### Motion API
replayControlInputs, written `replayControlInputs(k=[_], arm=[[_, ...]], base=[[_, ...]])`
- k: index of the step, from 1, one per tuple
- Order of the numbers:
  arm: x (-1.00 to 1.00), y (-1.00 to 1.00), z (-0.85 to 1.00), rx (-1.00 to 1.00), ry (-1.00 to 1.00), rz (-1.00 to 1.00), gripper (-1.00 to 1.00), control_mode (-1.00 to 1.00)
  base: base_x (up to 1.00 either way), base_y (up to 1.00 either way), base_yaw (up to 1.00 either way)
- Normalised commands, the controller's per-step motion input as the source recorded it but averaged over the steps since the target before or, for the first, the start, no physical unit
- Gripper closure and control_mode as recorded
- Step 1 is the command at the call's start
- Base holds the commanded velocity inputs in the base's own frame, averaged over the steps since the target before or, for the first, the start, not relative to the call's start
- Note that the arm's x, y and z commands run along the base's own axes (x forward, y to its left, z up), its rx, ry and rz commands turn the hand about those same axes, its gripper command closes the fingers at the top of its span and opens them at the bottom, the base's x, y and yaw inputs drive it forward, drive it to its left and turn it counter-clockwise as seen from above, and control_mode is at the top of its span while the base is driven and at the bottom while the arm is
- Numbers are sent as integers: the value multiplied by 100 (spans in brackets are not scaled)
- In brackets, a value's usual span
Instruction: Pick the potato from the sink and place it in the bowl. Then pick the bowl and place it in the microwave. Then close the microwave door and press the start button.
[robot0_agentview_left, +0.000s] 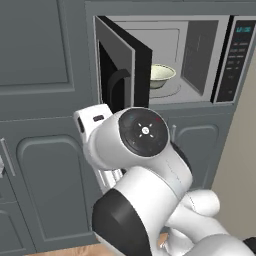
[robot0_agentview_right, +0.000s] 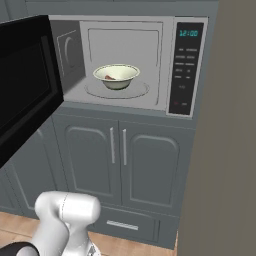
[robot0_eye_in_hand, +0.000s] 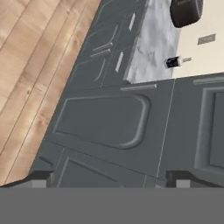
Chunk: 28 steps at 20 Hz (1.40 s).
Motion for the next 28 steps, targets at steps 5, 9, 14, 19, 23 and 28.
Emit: replayControlInputs(k=[5, 9, 14, 19, 23, 28], arm=[[68, -8, -9, -1, 0, -12, -100, -100], [14, -61, 0, 0, -4, -16, -100, -100], [0, -96, 0, 0, -5, -21, -100, -100], [11, -100, 14, 1, -3, -17, -100, -100], [28, -98, 25, 1, -4, -8, -100, -100], [49, -94, 7, 0, 0, -9, -100, -100]], base=[[0, 0, 0], [0, 0, 0], [0, 0, 0], [0, 0, 0], [0, 0, 0], [0, 0, 0]])
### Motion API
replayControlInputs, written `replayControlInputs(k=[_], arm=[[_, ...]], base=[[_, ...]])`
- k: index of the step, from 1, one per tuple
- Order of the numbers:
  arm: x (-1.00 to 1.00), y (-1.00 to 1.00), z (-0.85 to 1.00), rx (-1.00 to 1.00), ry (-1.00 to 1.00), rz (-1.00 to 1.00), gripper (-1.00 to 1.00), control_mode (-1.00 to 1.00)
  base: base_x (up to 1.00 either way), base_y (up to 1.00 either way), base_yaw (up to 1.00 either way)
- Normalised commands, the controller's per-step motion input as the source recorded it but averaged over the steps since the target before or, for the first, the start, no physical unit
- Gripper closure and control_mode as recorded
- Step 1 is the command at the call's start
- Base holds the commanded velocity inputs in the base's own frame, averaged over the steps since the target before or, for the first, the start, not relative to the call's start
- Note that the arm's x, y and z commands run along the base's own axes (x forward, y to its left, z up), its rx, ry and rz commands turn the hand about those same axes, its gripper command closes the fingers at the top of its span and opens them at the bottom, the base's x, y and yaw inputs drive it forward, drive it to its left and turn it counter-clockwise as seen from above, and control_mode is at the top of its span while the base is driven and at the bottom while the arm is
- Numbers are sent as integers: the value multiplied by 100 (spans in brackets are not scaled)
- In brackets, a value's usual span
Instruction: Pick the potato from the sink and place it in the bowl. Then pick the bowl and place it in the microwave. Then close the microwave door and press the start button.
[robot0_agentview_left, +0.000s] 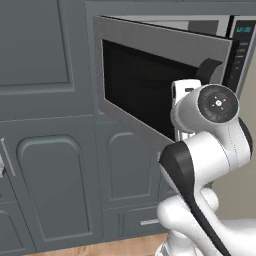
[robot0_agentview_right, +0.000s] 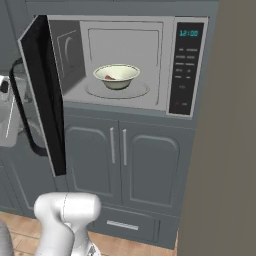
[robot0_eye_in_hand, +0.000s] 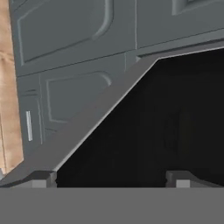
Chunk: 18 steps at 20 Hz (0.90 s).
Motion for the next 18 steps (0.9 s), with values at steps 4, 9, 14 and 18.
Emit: replayControlInputs(k=[4, 9, 14, 18], arm=[[71, -86, 1, 0, 0, -11, -100, -100], [98, -60, 0, -1, 0, -12, -100, -100], [100, -44, 0, -3, 0, -9, -100, -100], [100, -41, 0, -1, 1, -7, -100, -100]], base=[[0, 0, 0], [0, 0, 0], [0, 0, 0], [0, 0, 0]])
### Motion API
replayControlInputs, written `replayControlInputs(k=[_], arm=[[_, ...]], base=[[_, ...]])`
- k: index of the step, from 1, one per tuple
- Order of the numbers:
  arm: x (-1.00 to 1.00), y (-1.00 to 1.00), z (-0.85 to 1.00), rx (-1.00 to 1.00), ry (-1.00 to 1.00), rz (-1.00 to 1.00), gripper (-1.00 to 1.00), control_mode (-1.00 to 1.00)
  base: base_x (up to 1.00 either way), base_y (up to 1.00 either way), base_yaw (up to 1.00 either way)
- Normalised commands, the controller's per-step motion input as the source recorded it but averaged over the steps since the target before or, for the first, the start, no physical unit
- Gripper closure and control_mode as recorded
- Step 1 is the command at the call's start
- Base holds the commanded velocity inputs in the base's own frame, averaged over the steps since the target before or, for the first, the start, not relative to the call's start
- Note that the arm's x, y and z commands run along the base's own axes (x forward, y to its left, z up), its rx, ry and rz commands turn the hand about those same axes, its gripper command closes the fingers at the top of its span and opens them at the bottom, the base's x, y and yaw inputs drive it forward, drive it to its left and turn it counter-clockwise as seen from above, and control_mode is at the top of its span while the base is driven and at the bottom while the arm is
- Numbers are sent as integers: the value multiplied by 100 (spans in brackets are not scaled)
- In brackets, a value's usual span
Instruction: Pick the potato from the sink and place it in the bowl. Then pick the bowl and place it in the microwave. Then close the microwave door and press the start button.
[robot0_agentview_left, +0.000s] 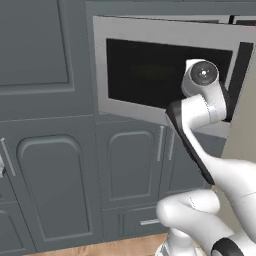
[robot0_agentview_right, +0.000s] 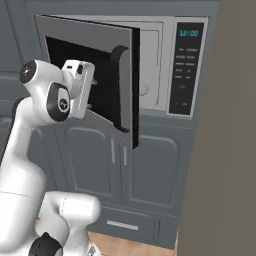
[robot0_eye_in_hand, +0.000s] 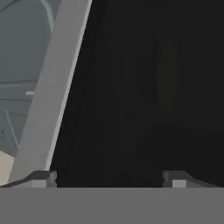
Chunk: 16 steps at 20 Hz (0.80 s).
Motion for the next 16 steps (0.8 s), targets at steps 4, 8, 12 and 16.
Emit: replayControlInputs(k=[4, 8, 12, 16], arm=[[99, -40, 0, 0, 0, -9, -100, -100], [72, -33, 0, 0, 0, -8, -100, -100], [79, -21, 0, 0, 0, -8, -100, -100], [81, -21, 0, 0, 0, -5, -100, -100]], base=[[0, 0, 0], [0, 0, 0], [0, 0, 0], [0, 0, 0]])
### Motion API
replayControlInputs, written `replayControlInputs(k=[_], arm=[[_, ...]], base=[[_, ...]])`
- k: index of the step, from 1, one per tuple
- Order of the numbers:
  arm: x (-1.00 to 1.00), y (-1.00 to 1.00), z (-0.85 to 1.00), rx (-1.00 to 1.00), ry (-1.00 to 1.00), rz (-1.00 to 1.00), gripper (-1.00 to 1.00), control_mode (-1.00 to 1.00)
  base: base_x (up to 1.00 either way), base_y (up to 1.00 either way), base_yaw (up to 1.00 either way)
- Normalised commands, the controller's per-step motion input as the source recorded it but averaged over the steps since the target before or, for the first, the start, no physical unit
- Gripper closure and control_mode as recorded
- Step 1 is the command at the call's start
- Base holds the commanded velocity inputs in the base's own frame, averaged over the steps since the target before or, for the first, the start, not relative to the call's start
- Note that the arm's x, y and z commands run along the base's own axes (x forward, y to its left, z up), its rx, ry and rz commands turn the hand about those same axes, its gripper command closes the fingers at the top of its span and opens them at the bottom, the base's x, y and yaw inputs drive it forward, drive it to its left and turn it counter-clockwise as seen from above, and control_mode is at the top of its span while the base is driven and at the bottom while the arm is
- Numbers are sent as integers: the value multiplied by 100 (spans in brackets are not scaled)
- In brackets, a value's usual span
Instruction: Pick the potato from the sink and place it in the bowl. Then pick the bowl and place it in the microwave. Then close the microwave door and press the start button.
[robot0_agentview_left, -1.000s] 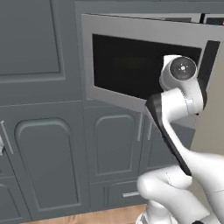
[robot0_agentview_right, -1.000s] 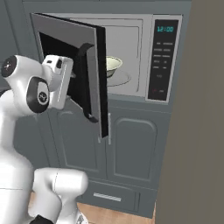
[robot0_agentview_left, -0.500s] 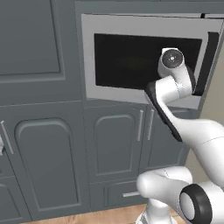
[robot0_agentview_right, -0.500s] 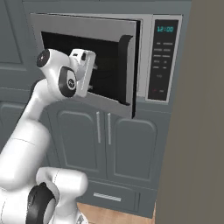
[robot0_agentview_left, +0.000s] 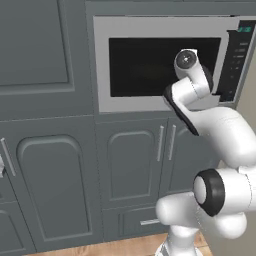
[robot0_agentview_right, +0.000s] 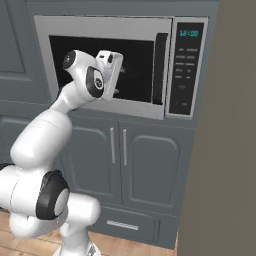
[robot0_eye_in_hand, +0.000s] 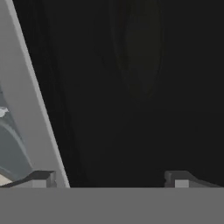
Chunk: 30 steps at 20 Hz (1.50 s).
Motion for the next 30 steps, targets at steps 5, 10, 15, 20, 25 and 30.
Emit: replayControlInputs(k=[5, 10, 15, 20, 25, 30], arm=[[48, -29, 0, 0, 1, -1, -100, -100], [-1, -20, 0, 0, 1, 0, -100, -100], [-21, -13, 0, 0, 2, 0, -100, -100], [-92, -10, 0, 2, -7, 0, -100, -100], [-100, -50, 2, 10, -2, 10, -100, -100], [-100, -76, -7, 11, 0, 30, -100, -100]], base=[[0, 0, 0], [0, 0, 0], [0, 0, 0], [0, 0, 0], [0, 0, 0], [0, 0, 0]])
